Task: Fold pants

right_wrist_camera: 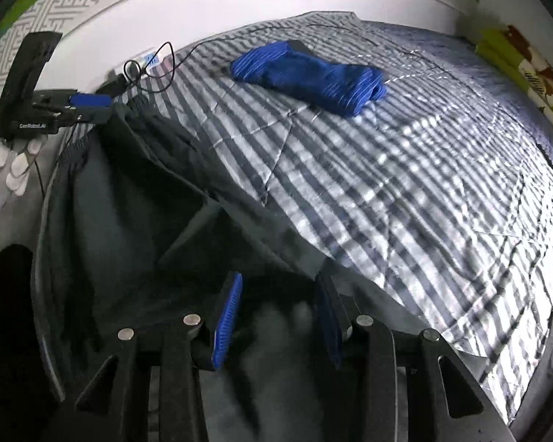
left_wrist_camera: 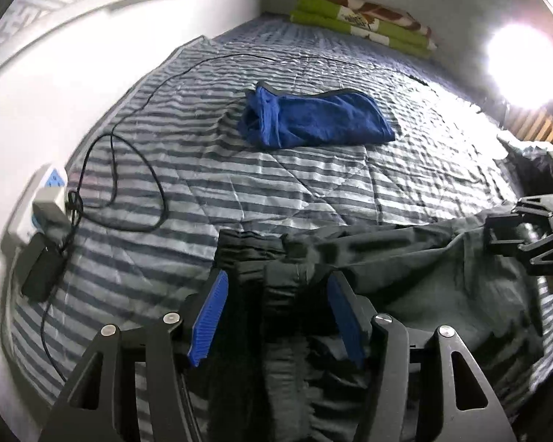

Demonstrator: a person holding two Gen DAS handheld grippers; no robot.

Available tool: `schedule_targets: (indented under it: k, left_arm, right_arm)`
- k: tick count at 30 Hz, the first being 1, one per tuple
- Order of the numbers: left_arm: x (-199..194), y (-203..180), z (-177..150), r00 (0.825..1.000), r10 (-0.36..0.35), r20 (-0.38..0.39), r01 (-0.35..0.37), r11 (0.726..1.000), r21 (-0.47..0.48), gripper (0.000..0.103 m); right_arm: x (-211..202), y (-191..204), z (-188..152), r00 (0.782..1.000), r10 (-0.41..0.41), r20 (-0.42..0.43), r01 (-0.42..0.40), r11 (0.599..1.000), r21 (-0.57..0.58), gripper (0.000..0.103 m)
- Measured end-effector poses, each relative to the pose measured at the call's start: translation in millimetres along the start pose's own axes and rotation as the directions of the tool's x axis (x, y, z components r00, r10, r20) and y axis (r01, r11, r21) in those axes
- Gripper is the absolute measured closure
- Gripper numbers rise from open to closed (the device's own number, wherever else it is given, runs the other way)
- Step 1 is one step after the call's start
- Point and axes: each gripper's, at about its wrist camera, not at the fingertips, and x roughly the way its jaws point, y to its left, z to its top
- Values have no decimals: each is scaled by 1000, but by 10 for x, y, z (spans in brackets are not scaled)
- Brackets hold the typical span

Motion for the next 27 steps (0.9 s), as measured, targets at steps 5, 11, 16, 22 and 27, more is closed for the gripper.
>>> schedule_targets:
  k: [5, 11, 16, 22, 27]
  left_arm:
    - [50, -150, -38, 1000, 18, 2, -18, 998, 63, 78]
    - [-88, -47, 34, 997, 25, 67, -25, 1000, -11, 97]
    - [-97, -43, 43, 999, 49, 18, -48, 998, -31, 91]
    - [-396, -822, -132, 994, -99, 38, 92, 985, 146, 82]
    - [-130, -1480, -393, 989, -136, -59, 148, 946, 288, 80]
  right_arm:
    - [64, -17, 9, 1000, -9, 15, 9, 1000, 11, 97]
    - [-23, -58, 43, 996, -64, 63, 62, 997, 37, 103]
    - [-73, -311, -16, 996, -81, 33, 76, 986, 147, 100]
    - [-759, -614, -681, 986, 7, 166, -74, 914, 400, 74]
    - [-954, -419, -1461, 989, 59, 139, -125, 835, 536, 74]
